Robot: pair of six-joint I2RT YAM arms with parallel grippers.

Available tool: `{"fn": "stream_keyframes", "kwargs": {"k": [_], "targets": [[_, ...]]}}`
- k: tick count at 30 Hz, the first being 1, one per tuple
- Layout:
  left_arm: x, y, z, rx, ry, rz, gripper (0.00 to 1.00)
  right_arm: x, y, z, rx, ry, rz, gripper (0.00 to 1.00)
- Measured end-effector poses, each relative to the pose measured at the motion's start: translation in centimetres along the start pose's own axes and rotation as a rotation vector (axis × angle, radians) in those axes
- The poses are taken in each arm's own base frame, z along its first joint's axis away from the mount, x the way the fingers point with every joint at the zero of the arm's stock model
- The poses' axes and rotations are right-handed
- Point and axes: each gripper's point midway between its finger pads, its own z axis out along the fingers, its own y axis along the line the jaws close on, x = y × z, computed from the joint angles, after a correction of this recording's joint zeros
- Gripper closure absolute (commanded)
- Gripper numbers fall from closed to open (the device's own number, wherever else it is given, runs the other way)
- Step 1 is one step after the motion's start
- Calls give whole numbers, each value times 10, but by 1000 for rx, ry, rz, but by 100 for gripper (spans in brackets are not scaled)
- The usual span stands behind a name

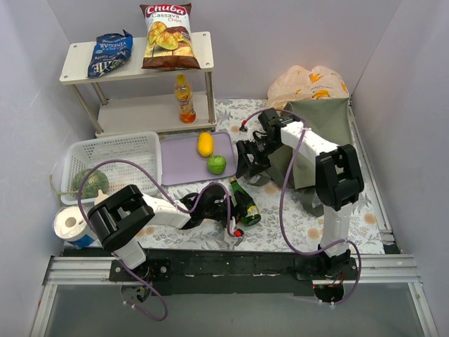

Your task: Untie the knot of the grocery bags and take out the mixed food

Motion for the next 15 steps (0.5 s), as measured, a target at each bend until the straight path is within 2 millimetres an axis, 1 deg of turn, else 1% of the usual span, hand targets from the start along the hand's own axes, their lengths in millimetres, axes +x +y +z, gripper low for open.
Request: {"fn": "stream_keyframes", "kwargs": {"k": [3, 5, 8, 12, 15], "targets": [[0, 0, 0, -3, 4, -1, 100, -5, -9, 13, 9, 24, 10, 12], [0, 0, 0, -6, 6, -1, 100, -8, -12, 22, 7, 38, 7, 15], [0, 0, 0, -8, 10, -3, 100, -15, -15, 38, 4, 59, -2, 16], [0, -1, -1, -15, 15, -1, 100, -11, -9, 51, 2, 92, -18, 17], [0, -1, -1, -16, 16, -4, 100, -7, -6, 56, 13, 107, -32, 25]]}}
